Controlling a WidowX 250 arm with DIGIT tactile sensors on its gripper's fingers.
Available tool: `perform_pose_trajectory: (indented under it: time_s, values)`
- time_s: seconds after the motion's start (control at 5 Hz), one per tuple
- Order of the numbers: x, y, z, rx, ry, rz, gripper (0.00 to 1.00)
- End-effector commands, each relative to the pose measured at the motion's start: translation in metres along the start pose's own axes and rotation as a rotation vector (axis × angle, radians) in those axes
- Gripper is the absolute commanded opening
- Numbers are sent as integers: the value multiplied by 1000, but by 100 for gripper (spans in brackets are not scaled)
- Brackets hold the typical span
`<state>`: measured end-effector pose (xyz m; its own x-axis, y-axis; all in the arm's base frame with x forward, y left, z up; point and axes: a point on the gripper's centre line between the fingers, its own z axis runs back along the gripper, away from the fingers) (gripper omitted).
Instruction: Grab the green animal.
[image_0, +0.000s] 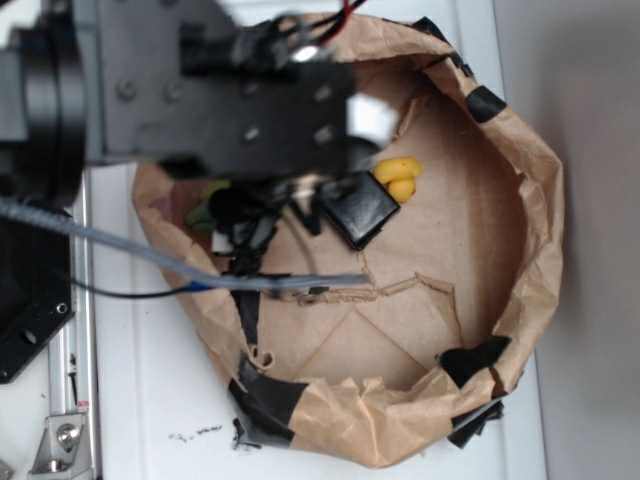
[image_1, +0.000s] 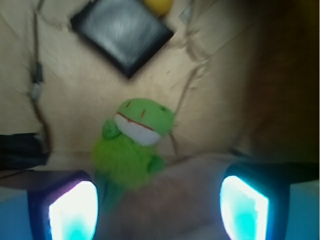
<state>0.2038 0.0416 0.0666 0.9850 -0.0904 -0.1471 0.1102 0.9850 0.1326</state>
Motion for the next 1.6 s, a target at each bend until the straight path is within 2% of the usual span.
perform_pose_trajectory:
  time_s: [0.0,0.2,0.4,0.6,0.8,1.0,1.2,1.4]
  values:
    - [35,11,-15,-91,-75,34,100]
    - [46,12,-22,-58,-49,29,100]
    - [47,17,-28,-59,-17,64,100]
    - [45,18,-29,-94,-9,112,96]
    - [43,14,-27,-128,17,166,0]
    - [39,9,-22,-132,23,174,0]
    - [33,3,-14,-178,39,201,0]
    - [24,-14,-3,-256,93,208,0]
